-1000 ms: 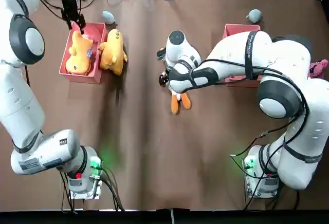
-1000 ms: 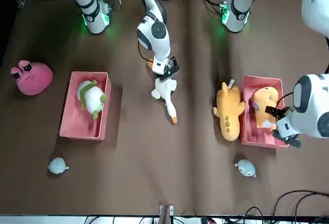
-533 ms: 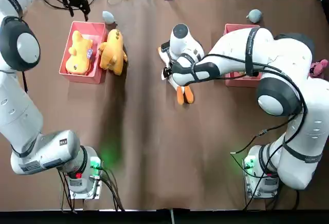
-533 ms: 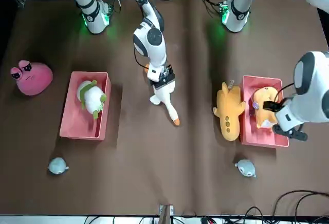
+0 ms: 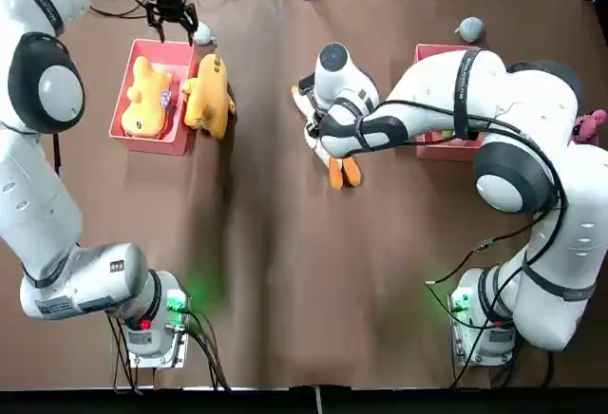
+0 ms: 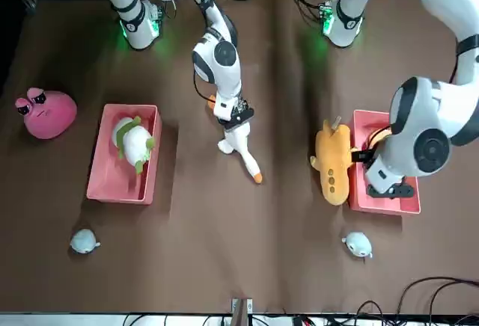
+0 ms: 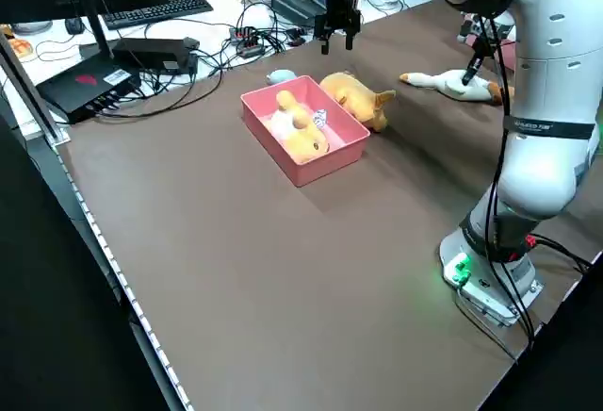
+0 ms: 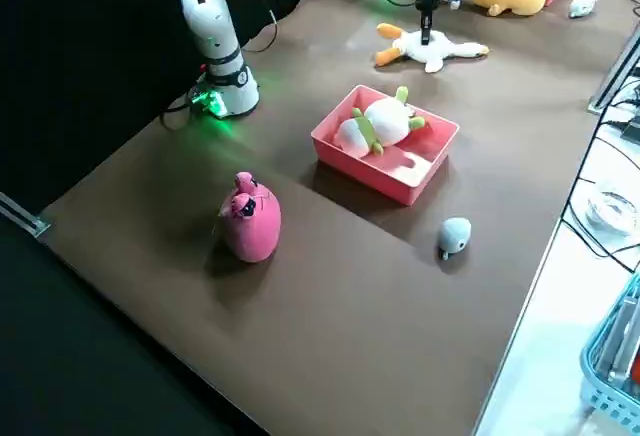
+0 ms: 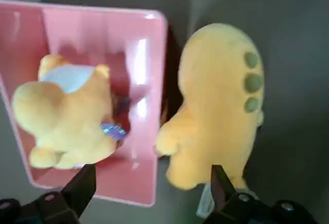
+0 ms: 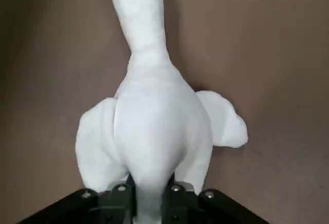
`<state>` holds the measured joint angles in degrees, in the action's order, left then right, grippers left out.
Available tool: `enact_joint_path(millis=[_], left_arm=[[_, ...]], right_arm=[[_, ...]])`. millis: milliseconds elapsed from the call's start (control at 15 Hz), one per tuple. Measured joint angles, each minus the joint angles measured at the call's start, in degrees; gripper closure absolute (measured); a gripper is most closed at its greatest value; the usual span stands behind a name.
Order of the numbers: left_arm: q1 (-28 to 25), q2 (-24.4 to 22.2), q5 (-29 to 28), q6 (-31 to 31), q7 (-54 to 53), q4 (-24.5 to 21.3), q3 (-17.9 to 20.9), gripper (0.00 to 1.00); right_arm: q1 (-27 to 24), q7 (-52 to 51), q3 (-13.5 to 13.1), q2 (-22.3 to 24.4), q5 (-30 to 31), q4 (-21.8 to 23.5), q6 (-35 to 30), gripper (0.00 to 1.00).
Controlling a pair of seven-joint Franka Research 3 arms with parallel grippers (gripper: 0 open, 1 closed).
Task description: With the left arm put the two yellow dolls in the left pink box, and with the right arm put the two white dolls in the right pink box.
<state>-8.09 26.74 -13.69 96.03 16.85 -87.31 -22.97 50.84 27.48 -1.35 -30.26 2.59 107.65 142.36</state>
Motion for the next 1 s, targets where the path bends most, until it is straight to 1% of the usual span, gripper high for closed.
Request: enact_joint_path(millis=[133,200,400,533,667,867,1000], left_arm=[[0.86,1.34,0.00,2.67,1.23,-0.01,-0.01,0.01],[1.22,2.12,0.00,3.72,1.24,-0.02,0.00,0.01],[3.41,4.83,0.00,6.90,1.24,-0.04,0.06,0.01],[5.25,6.39,-0.30,9.09,1.25,-0.06,0.12,0.01],[6.22,7.51,-1.96,10.13,1.24,-0.06,0.13,0.01],[6.61,8.83,-3.18,10.62,1.16,-0.09,0.17,0.01],[6.86,9.83,-3.28,11.28,1.16,-0.11,0.17,0.01]], right_arm=[[-0.41,-0.01,-0.27,0.67,0.06,-0.44,-0.78,0.81],[-0.94,-0.08,-0.53,1.53,0.10,-0.78,-2.10,0.83],[-4.17,-2.47,-0.84,6.10,0.42,-1.51,-8.73,0.85],[-7.06,-4.24,-0.90,9.67,0.63,-1.55,-11.83,0.85],[-10.40,-7.61,-0.95,12.87,0.71,-1.56,-14.53,0.85],[-16.07,-14.57,-1.07,16.53,0.75,-1.44,-17.51,0.85],[-20.07,-20.28,-1.08,18.25,0.76,-0.70,-18.34,0.85]])
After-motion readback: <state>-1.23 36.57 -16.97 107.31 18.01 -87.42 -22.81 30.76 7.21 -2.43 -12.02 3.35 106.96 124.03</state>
